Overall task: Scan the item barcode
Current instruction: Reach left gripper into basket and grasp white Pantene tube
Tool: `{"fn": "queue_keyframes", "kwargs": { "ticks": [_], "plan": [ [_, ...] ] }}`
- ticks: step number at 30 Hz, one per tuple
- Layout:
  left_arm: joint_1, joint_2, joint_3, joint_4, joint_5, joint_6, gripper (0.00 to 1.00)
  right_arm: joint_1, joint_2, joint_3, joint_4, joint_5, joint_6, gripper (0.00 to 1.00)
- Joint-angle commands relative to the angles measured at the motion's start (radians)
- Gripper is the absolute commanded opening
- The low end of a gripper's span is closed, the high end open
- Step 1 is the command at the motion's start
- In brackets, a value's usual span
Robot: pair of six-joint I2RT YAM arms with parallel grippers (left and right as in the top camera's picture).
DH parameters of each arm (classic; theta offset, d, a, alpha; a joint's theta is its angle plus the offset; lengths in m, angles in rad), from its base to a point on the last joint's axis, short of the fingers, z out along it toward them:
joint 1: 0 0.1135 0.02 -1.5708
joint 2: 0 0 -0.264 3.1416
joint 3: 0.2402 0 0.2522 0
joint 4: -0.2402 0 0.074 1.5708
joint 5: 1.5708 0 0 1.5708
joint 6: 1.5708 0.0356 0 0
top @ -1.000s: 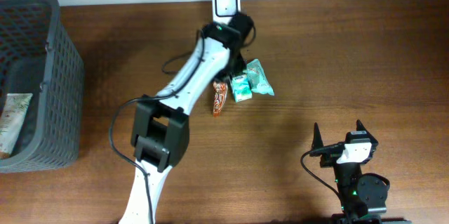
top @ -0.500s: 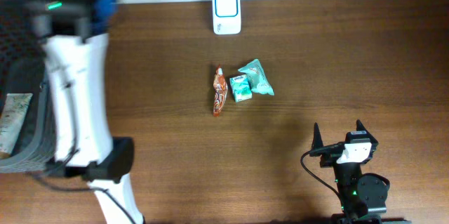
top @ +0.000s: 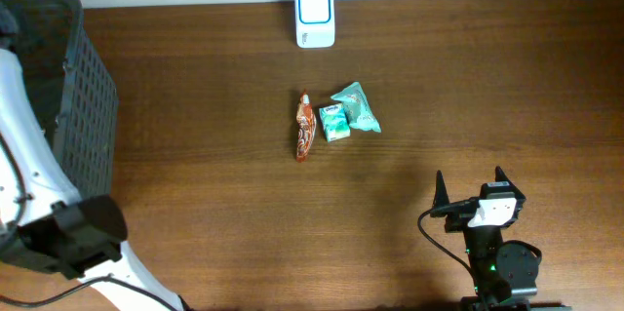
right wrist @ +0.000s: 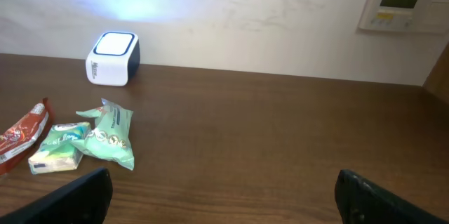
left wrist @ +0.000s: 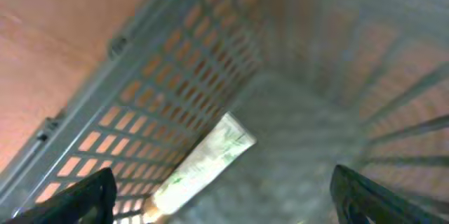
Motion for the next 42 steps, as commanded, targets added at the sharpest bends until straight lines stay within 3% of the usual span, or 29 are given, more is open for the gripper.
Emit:
{"fn": "queue_keyframes", "kwargs": {
  "ticks": [1,6,9,14,30,35,42],
  "plan": [
    [0.089,0.014,-0.200,0.046,0.041,0.276,0.95,0.003,-0.005,-0.009,-0.003,0.002,-0.006,0.99],
    [0.163,0.014,-0.415,0.123,0.162,0.442,0.99,0.003,-0.005,-0.009,-0.003,0.002,-0.006,0.99],
    [0.220,0.014,-0.523,0.188,0.164,0.474,0.96,0.003,-0.005,-0.009,-0.003,0.002,-0.006,0.99],
    [0.299,0.016,-0.620,0.226,0.236,0.674,0.92,0.003,-0.005,-0.009,-0.003,0.002,-0.006,0.99],
    [0.341,0.021,-0.763,0.360,0.311,0.753,0.84,0.003,-0.005,-0.009,-0.003,0.002,-0.006,0.99],
    [0.351,0.021,-0.789,0.434,0.308,0.753,0.91,0.003,-0.005,-0.009,-0.003,0.002,-0.006,0.99],
    [0.405,0.027,-0.789,0.446,0.318,0.753,0.87,0.003,-0.005,-0.009,-0.003,0.002,-0.006,0.99]
  ]
}}
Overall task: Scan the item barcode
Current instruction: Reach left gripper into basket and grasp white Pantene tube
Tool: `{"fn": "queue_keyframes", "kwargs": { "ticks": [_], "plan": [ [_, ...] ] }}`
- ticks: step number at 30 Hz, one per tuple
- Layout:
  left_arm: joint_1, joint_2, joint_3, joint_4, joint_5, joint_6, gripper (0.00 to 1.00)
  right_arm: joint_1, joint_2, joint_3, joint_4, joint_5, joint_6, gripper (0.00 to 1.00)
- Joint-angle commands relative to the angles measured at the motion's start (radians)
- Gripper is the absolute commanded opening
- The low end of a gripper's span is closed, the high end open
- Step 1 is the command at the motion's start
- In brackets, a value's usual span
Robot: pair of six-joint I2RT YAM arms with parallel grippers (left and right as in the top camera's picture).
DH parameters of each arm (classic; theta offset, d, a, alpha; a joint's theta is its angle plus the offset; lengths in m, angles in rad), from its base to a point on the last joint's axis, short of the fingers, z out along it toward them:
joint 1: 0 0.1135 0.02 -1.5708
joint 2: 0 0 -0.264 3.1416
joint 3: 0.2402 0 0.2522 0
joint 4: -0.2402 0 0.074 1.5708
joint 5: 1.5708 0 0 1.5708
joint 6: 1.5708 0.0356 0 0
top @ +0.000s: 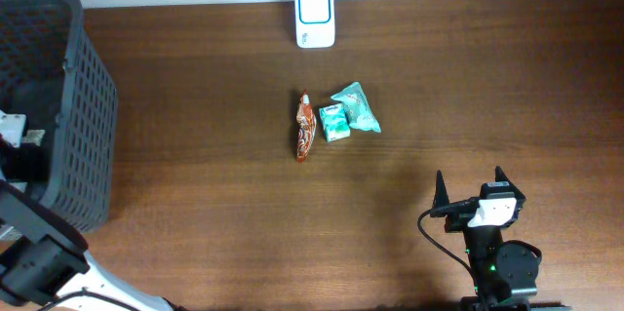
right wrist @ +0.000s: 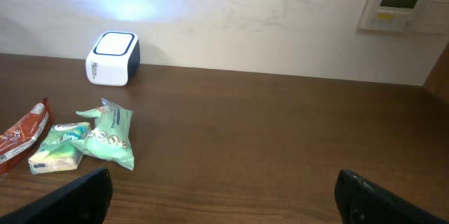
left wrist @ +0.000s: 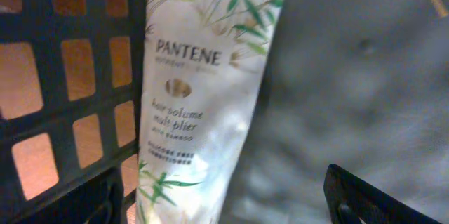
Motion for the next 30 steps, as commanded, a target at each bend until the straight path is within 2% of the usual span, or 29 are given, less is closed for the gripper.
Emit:
{"fn": "queue_keyframes", "kwargs": {
  "ticks": [1,7,8,10,11,15,16,17,18,19,25,28,30],
  "plan": [
    [0.061,0.019,-0.007,-0.003,0.026,0.011,0.86,0.003,-0.005,-0.009,-0.003,0.002,-0.007,0.99],
    [0.129,0.076,-0.015,-0.060,0.153,0.011,0.84,0.003,-0.005,-0.009,-0.003,0.002,-0.007,0.98],
    [0.134,0.082,-0.025,-0.057,0.163,0.012,0.77,0.003,-0.005,-0.009,-0.003,0.002,-0.007,0.99],
    [0.137,0.092,-0.041,-0.051,0.173,0.012,0.72,0.003,-0.005,-0.009,-0.003,0.002,-0.007,0.99],
    [0.136,0.097,-0.041,-0.052,0.174,0.011,0.65,0.003,-0.005,-0.009,-0.003,0.002,-0.007,0.99],
    [0.135,0.099,-0.041,-0.064,0.227,-0.016,0.48,0.003,-0.005,-0.009,-0.003,0.002,-0.007,0.99],
    [0.135,0.099,-0.041,-0.074,0.246,-0.016,0.40,0.003,-0.005,-0.009,-0.003,0.002,-0.007,0.99],
    [0.135,0.099,-0.041,-0.081,0.266,-0.026,0.29,0.003,-0.005,-0.009,-0.003,0.002,-0.007,0.99],
    [0.134,0.098,-0.041,-0.081,0.284,-0.051,0.10,0.003,-0.005,-0.009,-0.003,0.002,-0.007,0.99],
    [0.133,0.098,-0.039,-0.077,0.291,-0.081,0.00,0.003,-0.005,-0.009,-0.003,0.002,-0.007,0.99],
    [0.129,0.093,0.105,-0.100,0.423,-0.391,0.00,0.003,-0.005,-0.009,-0.003,0.002,-0.007,0.99],
    [0.129,0.083,0.236,-0.140,0.624,-0.510,0.00,0.003,-0.005,-0.009,-0.003,0.002,-0.007,0.99],
    [0.129,0.070,0.333,-0.148,0.840,-0.596,0.00,0.003,-0.005,-0.009,-0.003,0.002,-0.007,0.99]
  ]
}}
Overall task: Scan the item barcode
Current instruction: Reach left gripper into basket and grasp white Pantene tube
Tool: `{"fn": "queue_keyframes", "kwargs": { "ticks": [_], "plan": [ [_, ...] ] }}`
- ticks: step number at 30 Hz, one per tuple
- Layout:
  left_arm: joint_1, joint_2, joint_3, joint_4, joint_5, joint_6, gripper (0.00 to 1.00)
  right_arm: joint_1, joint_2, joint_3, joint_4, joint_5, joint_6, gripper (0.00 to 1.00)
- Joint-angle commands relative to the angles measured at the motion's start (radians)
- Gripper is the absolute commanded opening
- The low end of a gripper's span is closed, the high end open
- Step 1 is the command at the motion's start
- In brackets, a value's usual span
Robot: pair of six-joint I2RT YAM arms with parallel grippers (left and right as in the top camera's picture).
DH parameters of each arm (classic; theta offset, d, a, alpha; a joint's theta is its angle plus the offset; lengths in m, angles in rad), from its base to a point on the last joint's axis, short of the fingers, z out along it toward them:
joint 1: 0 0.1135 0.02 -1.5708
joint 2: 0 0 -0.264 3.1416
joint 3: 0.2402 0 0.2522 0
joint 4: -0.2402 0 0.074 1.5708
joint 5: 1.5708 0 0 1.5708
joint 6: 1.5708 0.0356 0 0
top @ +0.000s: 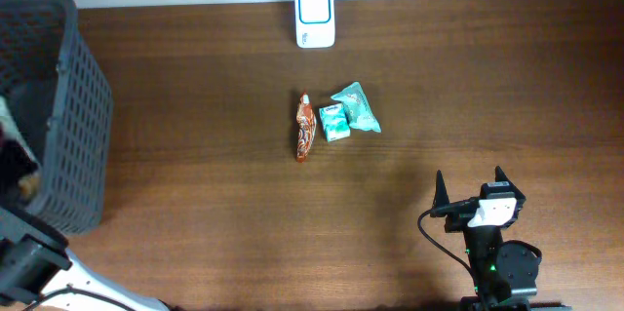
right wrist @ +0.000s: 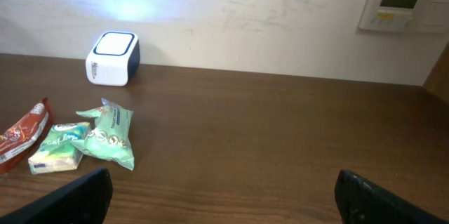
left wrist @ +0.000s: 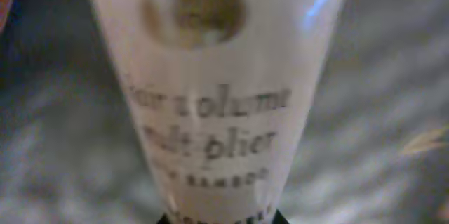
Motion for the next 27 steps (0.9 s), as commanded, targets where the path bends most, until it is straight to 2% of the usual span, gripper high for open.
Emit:
{"fn": "queue_keyframes", "kwargs": {
  "ticks": [1,3,5,11,15,22,27],
  "plan": [
    [0.012,-0.044,0.250,0.010,0.519,-0.299,0.00,0.003,-0.005,-0.009,-0.003,0.002,-0.006,0.99],
    [0.012,-0.053,0.360,0.018,0.681,-0.402,0.00,0.003,-0.005,-0.009,-0.003,0.002,-0.006,0.99],
    [0.005,-0.058,0.463,0.017,0.753,-0.478,0.00,0.003,-0.005,-0.009,-0.003,0.002,-0.006,0.99],
    [-0.026,-0.072,0.740,0.018,0.866,-0.690,0.00,0.003,-0.005,-0.009,-0.003,0.002,-0.006,0.99],
    [-0.061,-0.083,0.848,0.018,0.894,-0.808,0.00,0.003,-0.005,-0.009,-0.003,0.002,-0.006,0.99],
    [-0.214,-0.151,0.978,0.051,0.962,-0.830,0.00,0.003,-0.005,-0.009,-0.003,0.002,-0.006,0.99],
    [-0.462,-0.205,1.004,0.058,0.963,-0.830,0.00,0.003,-0.005,-0.009,-0.003,0.002,-0.006,0.99]
  ]
}}
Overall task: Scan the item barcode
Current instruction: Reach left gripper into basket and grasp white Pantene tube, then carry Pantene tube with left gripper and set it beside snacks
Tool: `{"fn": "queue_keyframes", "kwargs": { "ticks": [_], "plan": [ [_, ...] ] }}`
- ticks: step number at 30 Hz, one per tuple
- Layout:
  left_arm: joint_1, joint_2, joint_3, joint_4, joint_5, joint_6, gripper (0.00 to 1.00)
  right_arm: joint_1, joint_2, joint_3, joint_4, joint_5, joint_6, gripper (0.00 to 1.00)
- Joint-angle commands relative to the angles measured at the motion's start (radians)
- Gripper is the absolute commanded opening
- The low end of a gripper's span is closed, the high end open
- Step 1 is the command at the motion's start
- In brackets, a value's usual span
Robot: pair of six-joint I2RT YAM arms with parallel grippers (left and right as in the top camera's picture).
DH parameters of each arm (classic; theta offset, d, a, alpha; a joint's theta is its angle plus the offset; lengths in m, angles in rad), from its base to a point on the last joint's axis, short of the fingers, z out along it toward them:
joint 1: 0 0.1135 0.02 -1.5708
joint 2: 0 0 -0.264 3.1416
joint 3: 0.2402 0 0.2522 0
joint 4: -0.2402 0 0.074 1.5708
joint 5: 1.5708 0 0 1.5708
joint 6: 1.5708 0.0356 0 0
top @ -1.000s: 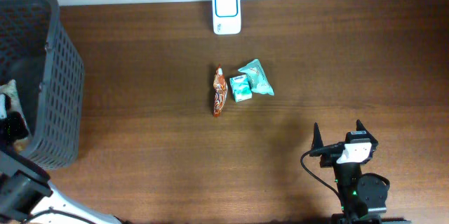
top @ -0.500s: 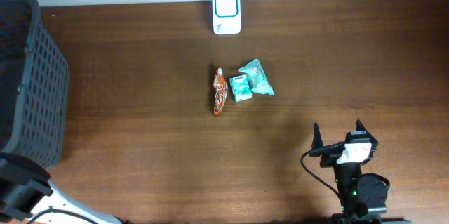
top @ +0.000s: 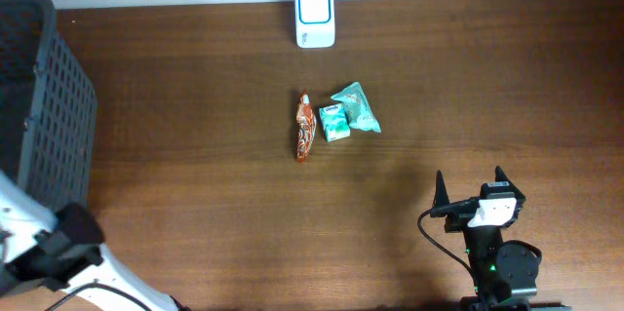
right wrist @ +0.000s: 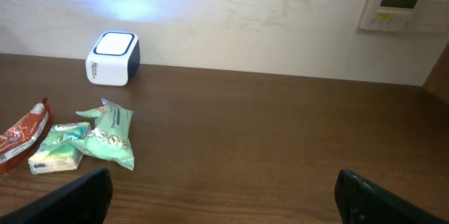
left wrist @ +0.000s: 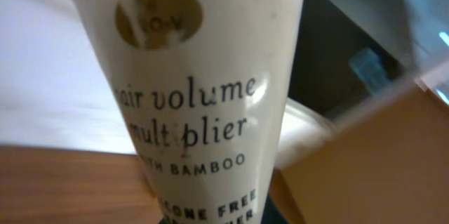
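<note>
A white Pantene tube [left wrist: 203, 97] fills the left wrist view, with my left gripper [left wrist: 214, 218] shut on its lower end. Pale wall and a strip of brown table show behind it, so it is held up in the air. Overhead, only the left arm's base [top: 58, 243] shows at the lower left. The white scanner [top: 315, 16] with a blue-lit face [right wrist: 112, 58] stands at the table's far edge. My right gripper [top: 473, 189] sits open and empty near the front right, its fingertips [right wrist: 77, 199] low in its own view.
A dark mesh basket [top: 49, 106] stands at the left edge. Mid-table lie a red-brown packet [top: 303, 128], a small green box [top: 334, 122] and a green pouch [top: 357, 108]. A wall panel [right wrist: 403, 1] hangs behind the table.
The tube was close in the left wrist view against the grey basket floor; now wall and table lie behind it. The basket sits slightly further left overhead. The right arm has not moved.
First my left gripper was open above the basket, with the tube lying at the bottom. Then it was low inside, right by the tube. Then the tube filled its view against the basket floor, and now it is held outside the basket. The right arm stayed still.
</note>
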Motion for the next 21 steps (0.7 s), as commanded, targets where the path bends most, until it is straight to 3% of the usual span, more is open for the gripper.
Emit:
{"fn": "queue_keyframes", "kwargs": {
  "ticks": [1,3,7,9,12,15,21],
  "plan": [
    [-0.218,-0.094,0.043,0.008,0.032,-0.002,0.00,0.003,-0.005,-0.009,-0.003,0.001,-0.007,0.99],
    [-0.344,-0.092,0.043,-0.084,-0.132,-0.002,0.00,0.003,-0.005,-0.009,-0.003,0.001,-0.007,0.99],
    [-0.612,-0.084,0.035,-0.355,-0.777,-0.002,0.00,0.003,-0.005,-0.009,-0.003,0.001,-0.007,0.99],
    [-0.732,-0.066,0.020,-0.452,-1.029,-0.002,0.00,0.003,-0.005,-0.009,-0.003,0.002,-0.007,0.98],
    [-0.885,-0.024,-0.026,-0.567,-1.283,-0.002,0.00,0.003,-0.005,-0.009,-0.003,0.002,-0.007,0.99],
    [-0.974,0.024,-0.098,-0.616,-1.347,-0.009,0.00,0.003,-0.005,-0.009,-0.003,0.002,-0.007,0.99],
    [-1.028,0.126,-0.310,-0.697,-1.418,-0.144,0.00,0.003,-0.005,-0.009,-0.003,0.001,-0.007,0.99]
  ]
}}
